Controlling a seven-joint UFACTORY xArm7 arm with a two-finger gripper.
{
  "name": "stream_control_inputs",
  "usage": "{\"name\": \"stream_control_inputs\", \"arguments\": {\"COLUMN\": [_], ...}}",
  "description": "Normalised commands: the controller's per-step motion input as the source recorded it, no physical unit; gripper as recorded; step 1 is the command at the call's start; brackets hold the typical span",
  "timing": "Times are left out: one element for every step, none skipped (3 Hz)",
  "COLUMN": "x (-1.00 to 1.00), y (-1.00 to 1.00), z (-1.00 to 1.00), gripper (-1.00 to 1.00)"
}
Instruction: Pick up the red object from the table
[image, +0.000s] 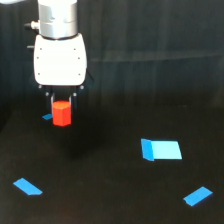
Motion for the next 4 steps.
{"name": "stream_control_inputs", "arguments": {"x": [0.01, -0.05, -0.02, -0.04], "y": [0.11, 0.02, -0.05, 0.14], "z": [0.05, 0.13, 0.15, 0.02], "gripper": [-1.00, -1.00, -1.00, -1.00]}}
